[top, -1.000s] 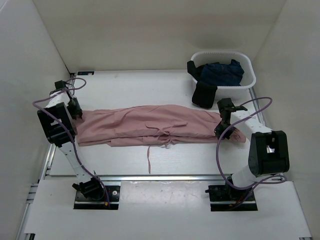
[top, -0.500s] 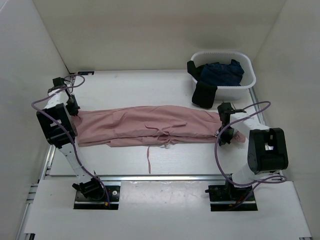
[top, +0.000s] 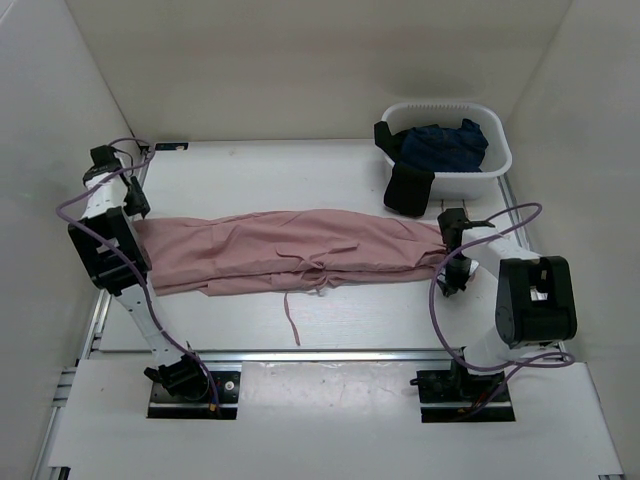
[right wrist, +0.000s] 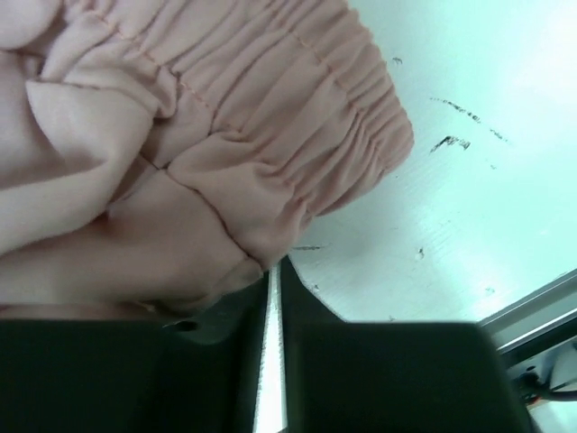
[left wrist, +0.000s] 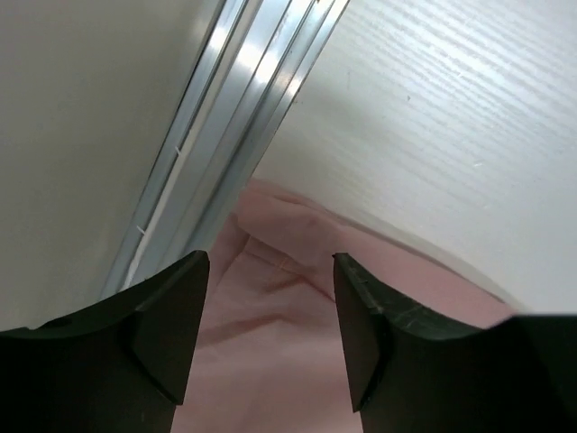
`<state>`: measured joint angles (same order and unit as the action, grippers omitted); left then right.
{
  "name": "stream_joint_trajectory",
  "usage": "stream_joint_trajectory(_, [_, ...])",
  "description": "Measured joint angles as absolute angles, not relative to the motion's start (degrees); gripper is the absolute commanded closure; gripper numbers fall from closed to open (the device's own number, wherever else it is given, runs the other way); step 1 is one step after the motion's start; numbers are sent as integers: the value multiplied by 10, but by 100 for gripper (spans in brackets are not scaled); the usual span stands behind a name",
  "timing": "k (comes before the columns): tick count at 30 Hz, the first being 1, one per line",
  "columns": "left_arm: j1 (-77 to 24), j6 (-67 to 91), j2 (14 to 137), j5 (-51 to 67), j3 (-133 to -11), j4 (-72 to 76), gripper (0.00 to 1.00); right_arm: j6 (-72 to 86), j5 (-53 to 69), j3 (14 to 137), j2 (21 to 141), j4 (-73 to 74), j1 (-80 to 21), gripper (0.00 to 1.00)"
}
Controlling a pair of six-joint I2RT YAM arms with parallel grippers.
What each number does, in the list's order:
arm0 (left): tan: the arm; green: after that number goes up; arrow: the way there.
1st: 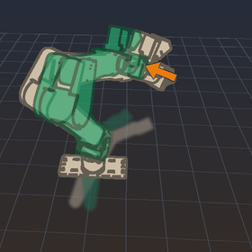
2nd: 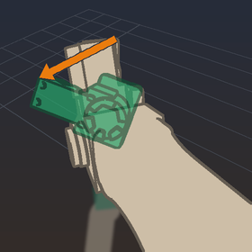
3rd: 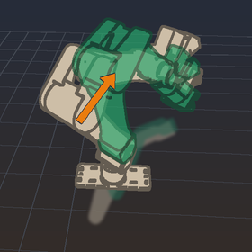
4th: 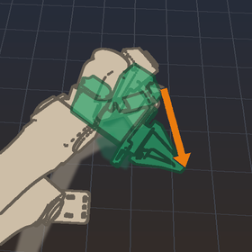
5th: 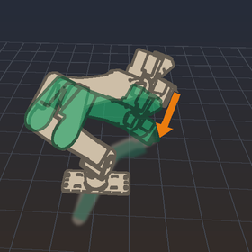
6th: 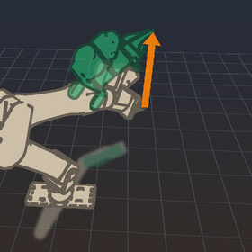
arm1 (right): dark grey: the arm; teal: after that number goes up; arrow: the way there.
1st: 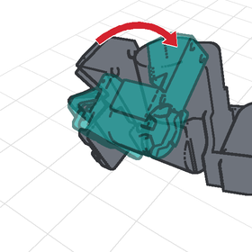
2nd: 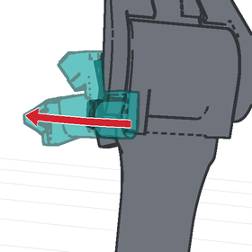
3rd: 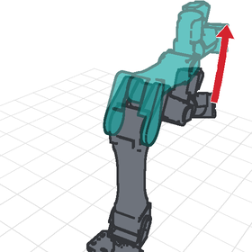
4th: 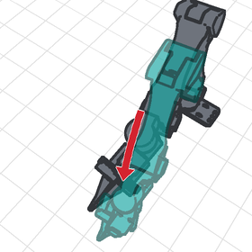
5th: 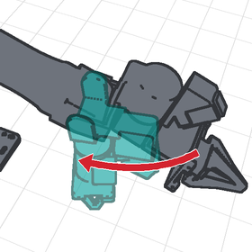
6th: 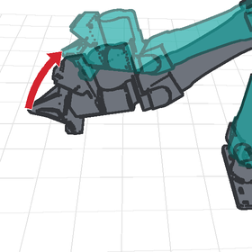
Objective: Fold and stack the trousers
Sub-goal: Fold the trousers
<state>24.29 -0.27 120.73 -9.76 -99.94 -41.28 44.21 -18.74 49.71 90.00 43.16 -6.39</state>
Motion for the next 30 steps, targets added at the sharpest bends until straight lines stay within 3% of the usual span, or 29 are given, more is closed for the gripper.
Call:
stream_joint_trajectory(1, [243,-2,1212,-101,-999,-415,28,437,-187,497,896,431,-64,73])
stream_joint_trajectory(2, [243,-2,1214,-103,-999,-415,25,434,-187,497,890,431,-64,51])
stream_joint_trajectory(3, [243,-2,1215,-105,-997,-415,25,432,-187,497,877,431,-63,44])
stream_joint_trajectory(5, [243,-1,1214,-110,-994,-414,23,427,-187,496,827,432,-61,35])
stream_joint_trajectory(10, [243,-1,1199,-117,-965,-415,15,447,-196,516,679,451,-56,26])
stream_joint_trajectory(12, [243,-1,1186,-119,-953,-416,11,462,-201,529,659,452,-52,14])
stream_joint_trajectory(15, [239,-1,1159,-128,-941,-417,11,479,-201,540,682,450,-44,8])
stream_joint_trajectory(19, [228,-1,1100,-142,-910,-416,8,510,-194,560,798,446,-27,1])
stream_joint_trajectory(25, [201,-1,1019,-142,-814,-406,8,548,-190,545,892,405,7,1])
stream_joint_trajectory(30, [192,-1,1022,-150,-693,-386,8,566,-193,553,943,368,24,1])
